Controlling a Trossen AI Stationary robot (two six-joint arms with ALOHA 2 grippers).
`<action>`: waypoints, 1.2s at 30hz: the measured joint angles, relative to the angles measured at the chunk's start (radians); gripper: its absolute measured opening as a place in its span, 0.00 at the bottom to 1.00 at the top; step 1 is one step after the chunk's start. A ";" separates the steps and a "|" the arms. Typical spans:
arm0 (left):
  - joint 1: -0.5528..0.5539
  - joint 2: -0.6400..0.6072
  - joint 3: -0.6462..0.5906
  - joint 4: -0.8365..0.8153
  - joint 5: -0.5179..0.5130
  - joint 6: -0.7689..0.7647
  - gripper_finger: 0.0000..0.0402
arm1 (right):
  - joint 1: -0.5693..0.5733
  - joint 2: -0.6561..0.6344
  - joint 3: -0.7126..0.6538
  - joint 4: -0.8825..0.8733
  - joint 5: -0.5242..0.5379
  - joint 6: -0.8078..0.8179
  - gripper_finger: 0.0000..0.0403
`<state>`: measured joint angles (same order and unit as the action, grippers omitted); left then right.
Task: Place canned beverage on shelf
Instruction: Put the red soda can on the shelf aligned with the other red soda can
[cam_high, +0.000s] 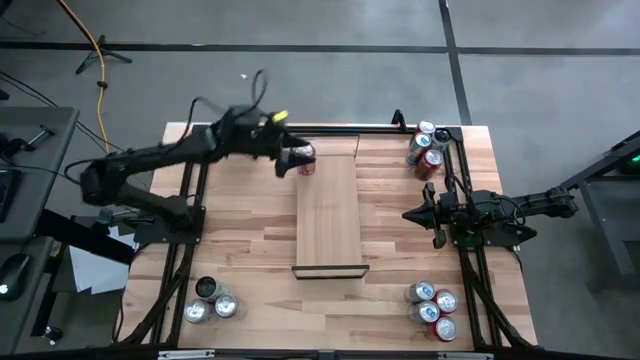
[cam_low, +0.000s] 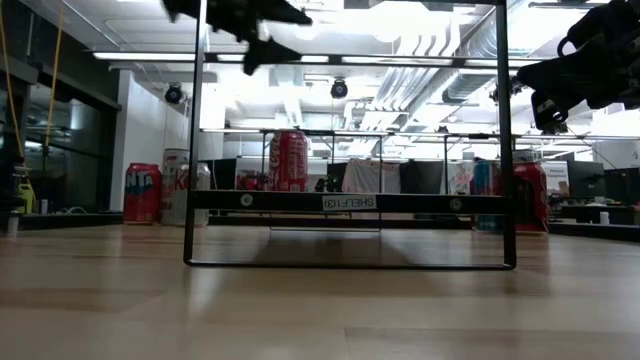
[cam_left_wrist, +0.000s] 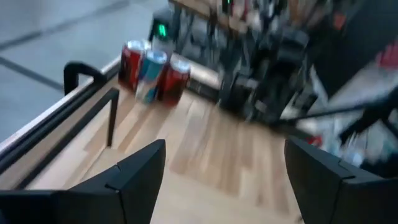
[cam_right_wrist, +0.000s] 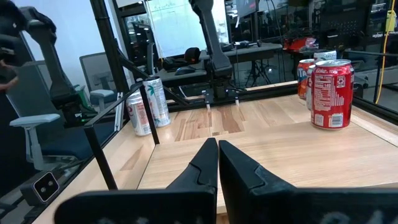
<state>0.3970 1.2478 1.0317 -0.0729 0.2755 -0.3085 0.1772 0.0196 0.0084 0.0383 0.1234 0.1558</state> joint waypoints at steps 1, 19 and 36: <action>-0.030 -0.039 -0.045 0.045 -0.043 -0.041 0.67 | 0.000 0.000 0.000 0.000 0.000 0.000 0.00; -0.237 -0.325 -0.167 0.086 -0.382 -0.048 0.67 | -0.001 0.000 0.000 0.778 0.538 0.292 0.00; -0.236 -0.324 -0.167 0.039 -0.381 -0.012 0.67 | -0.004 0.353 0.370 0.289 0.655 0.476 0.24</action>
<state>0.1613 0.9237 0.8642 -0.0341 -0.1051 -0.3200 0.1736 0.3730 0.3786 0.3273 0.7784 0.6318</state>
